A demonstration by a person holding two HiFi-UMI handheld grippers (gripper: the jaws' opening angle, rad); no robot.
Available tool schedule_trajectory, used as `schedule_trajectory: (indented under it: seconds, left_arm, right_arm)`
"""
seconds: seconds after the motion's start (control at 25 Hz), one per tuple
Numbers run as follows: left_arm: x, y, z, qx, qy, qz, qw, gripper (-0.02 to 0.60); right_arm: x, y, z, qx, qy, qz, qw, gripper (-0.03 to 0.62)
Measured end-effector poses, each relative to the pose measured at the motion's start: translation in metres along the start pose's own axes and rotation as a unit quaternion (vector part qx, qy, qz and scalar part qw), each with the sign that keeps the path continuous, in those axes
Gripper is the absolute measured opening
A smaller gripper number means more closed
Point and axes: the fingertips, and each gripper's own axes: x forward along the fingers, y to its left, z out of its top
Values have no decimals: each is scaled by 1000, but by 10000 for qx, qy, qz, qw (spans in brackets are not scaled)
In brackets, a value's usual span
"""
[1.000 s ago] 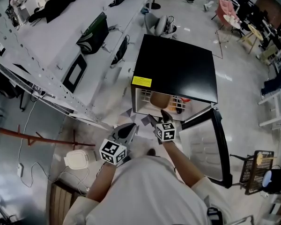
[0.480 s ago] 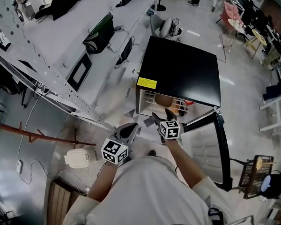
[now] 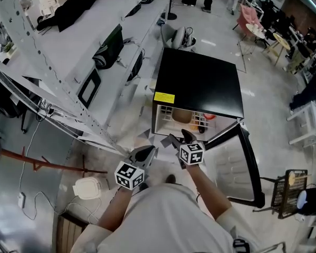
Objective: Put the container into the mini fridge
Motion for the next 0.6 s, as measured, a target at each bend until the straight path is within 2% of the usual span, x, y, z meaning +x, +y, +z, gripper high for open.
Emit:
schedule_trajectory:
  seconds: [0.2,0.44,0.6]
  left_arm:
    - [-13,-1,-3,63,68,-227,9997,5]
    - [-27,-8,-6,166,139,-592,9980,5]
    - [-34,-13,-3,194,161,-830,9962,5]
  right_arm:
    - [-24,18,6,19,-92,-135,9999,254]
    - [-55,48,19,-335,-306,-184,9988,205]
    - [-75,64,29,-365,-533,-261,9976,146]
